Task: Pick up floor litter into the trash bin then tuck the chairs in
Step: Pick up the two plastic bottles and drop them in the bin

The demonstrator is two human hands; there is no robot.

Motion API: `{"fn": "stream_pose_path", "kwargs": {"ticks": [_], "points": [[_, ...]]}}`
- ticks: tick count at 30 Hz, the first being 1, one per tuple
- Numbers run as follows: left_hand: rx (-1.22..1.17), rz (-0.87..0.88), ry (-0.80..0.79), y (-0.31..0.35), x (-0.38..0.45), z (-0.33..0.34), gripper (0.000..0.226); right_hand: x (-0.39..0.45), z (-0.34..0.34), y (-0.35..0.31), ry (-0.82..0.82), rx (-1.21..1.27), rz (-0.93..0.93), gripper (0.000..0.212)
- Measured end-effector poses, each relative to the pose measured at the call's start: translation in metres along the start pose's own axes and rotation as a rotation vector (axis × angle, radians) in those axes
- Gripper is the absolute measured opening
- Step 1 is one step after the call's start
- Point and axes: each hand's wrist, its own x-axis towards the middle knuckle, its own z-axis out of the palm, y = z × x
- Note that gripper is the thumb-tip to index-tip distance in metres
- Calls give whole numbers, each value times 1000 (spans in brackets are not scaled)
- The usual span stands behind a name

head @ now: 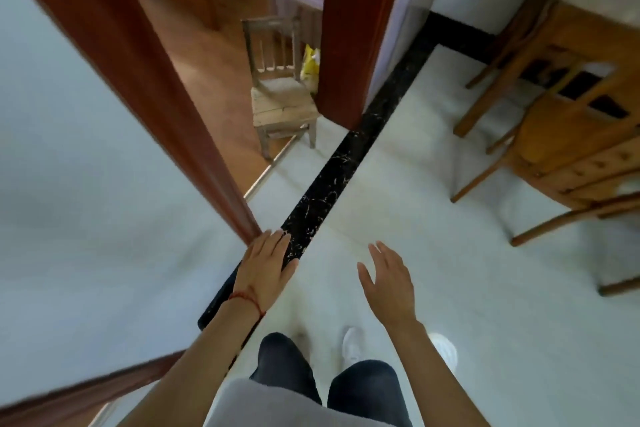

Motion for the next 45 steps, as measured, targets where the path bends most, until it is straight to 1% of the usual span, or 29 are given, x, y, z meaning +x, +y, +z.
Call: {"fn": "stream_pose_path", "kwargs": {"ticks": [2, 6, 7, 10, 12, 14, 17, 18, 22, 25, 26, 29, 31, 34, 37, 41, 45], "points": [[14, 93, -29, 18, 8, 1, 78, -16, -8, 15, 47, 26, 101, 49], [57, 299, -1, 68, 22, 6, 77, -50, -25, 50, 159, 80, 270, 47], [68, 344, -2, 82, 24, 8, 74, -60, -29, 59, 195, 93, 313, 47], [88, 448, 2, 122, 27, 19, 57, -90, -40, 88, 271, 129, 444, 47], [82, 503, -21, 148, 25, 29, 55, -113, -46, 107, 297, 141, 517, 47], [99, 562, -52, 173, 20, 39, 58, -138, -51, 126, 326, 154, 593, 48], [111, 667, -76, 214, 7, 59, 80, -179, -56, 155, 390, 176, 699, 48], [113, 703, -86, 228, 3, 67, 84, -193, -57, 164, 411, 194, 738, 47], [151, 842, -133, 287, -20, 95, 84, -248, -58, 200, 470, 258, 894, 47], [198, 943, -167, 332, -37, 117, 79, -287, -59, 224, 523, 278, 996, 47], [215, 981, -177, 346, -43, 124, 75, -300, -60, 231, 535, 279, 1028, 47], [259, 1089, -202, 384, -62, 142, 54, -336, -61, 249, 568, 292, 1128, 49], [272, 1157, -209, 405, -73, 152, 50, -356, -61, 256, 605, 304, 1189, 49], [322, 1241, -228, 433, -85, 165, 57, -378, -61, 263, 663, 325, 1269, 49], [326, 1313, -266, 460, -93, 176, 51, -393, -61, 271, 695, 355, 1347, 49], [327, 1382, -284, 498, -90, 192, 50, -398, -67, 291, 733, 358, 1414, 50], [364, 1428, -357, 536, -78, 205, 63, -391, -81, 313, 778, 367, 1469, 49]]}}
